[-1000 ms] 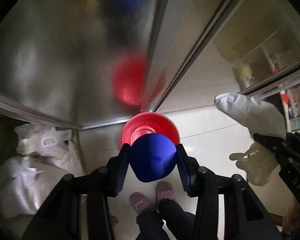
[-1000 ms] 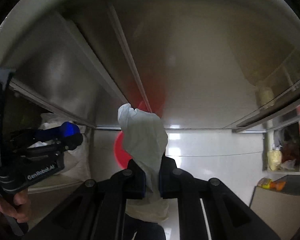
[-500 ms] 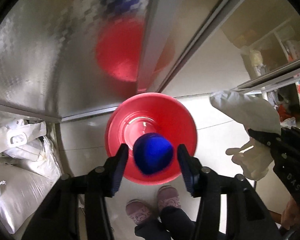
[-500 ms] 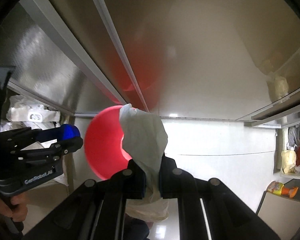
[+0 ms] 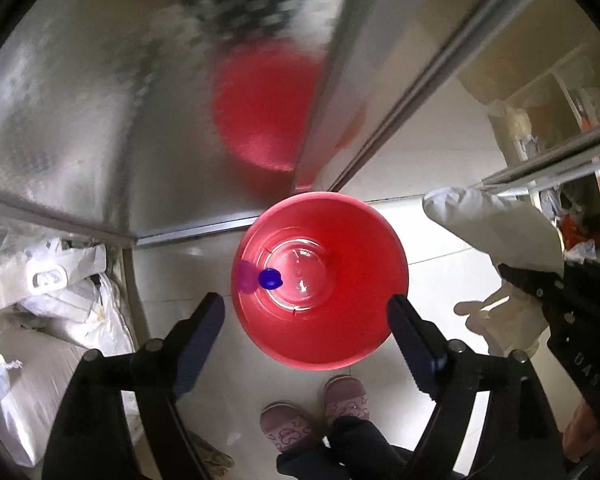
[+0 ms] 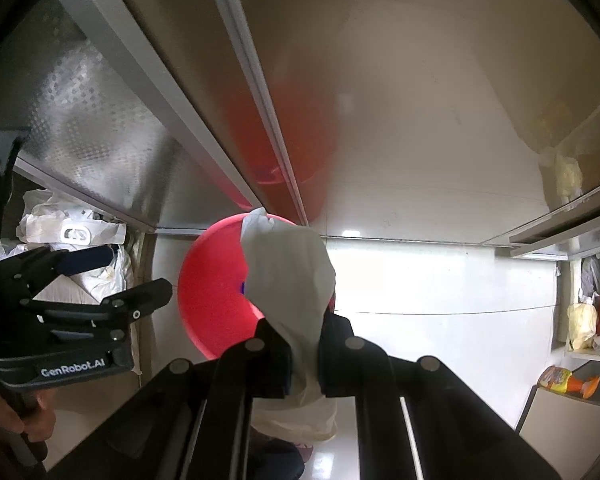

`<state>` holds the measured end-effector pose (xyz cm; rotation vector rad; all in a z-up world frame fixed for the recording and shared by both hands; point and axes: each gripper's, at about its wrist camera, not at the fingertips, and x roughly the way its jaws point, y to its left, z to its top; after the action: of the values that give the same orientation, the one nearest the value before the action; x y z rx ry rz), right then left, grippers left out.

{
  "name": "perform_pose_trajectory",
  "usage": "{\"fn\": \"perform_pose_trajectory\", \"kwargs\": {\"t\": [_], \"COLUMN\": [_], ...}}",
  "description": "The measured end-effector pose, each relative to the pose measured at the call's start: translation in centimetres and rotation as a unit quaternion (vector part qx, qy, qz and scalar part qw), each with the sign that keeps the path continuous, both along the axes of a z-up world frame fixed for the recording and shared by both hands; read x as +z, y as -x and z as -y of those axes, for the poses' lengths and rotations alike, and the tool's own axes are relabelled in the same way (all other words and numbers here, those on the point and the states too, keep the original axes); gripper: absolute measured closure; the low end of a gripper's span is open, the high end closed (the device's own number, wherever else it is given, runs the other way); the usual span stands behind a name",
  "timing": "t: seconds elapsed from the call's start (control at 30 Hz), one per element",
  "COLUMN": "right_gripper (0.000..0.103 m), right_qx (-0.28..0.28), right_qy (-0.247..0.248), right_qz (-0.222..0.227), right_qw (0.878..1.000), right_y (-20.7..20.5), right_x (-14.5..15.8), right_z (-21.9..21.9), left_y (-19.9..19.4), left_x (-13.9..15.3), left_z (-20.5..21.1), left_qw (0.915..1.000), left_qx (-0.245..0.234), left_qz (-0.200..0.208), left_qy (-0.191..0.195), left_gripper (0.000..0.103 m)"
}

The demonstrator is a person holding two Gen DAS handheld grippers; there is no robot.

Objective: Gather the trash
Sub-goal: 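Open the left tool to drop the blue ball into the red bucket, then open the right tool to drop the white glove into the red bucket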

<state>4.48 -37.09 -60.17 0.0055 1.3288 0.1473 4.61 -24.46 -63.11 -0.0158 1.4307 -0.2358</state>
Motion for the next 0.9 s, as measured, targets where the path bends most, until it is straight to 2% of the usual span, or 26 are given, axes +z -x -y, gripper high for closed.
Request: {"fn": "perform_pose_trajectory", "kwargs": {"t": [0.2, 0.3, 0.37, 0.67, 0.7, 0.8, 0.87, 0.9], "right_gripper": [0.094, 0.094, 0.094, 0.094, 0.091, 0.073, 0.053, 0.034], "right_qx": [0.015, 0.023, 0.026, 0.042, 0.044, 0.040, 0.037, 0.039], "right_qy": [0.003, 0.004, 0.005, 0.031, 0.033, 0.040, 0.040, 0.038], "right_qz": [-0.004, -0.008, -0.009, -0.012, -0.014, -0.017, -0.015, -0.016], "right_qw": [1.000, 1.000, 1.000, 0.999, 0.998, 0.998, 0.998, 0.998], "right_y": [0.0, 0.0, 0.0, -0.2, -0.3, -0.2, -0.1, 0.0], "right_x": [-0.5, -1.2, -1.5, -3.7, -4.0, -4.5, -4.3, -4.3], "right_z": [-1.0, -1.9, -2.3, -4.3, -4.4, -4.6, -4.9, -4.9], "left_y": [0.3, 0.5, 0.6, 0.7, 0.7, 0.7, 0.8, 0.9], "left_x": [-0.4, -0.8, -1.3, -3.5, -3.7, -3.7, -3.3, -3.1], "left_z": [-1.8, -2.8, -3.7, -5.9, -6.0, -6.2, -6.2, -6.3], "left_qw": [0.9997, 0.9992, 0.9988, 0.9987, 0.9987, 0.9984, 0.9982, 0.9983], "left_qx": [-0.001, 0.005, 0.012, 0.039, 0.040, 0.043, 0.043, 0.045], "left_qz": [0.012, 0.017, 0.018, 0.001, -0.001, 0.002, 0.003, 0.002], "left_qy": [-0.020, -0.034, -0.043, -0.033, -0.032, -0.038, -0.041, -0.037], "left_gripper": [0.012, 0.001, 0.000, 0.000, 0.000, 0.000, 0.000, 0.000]}}
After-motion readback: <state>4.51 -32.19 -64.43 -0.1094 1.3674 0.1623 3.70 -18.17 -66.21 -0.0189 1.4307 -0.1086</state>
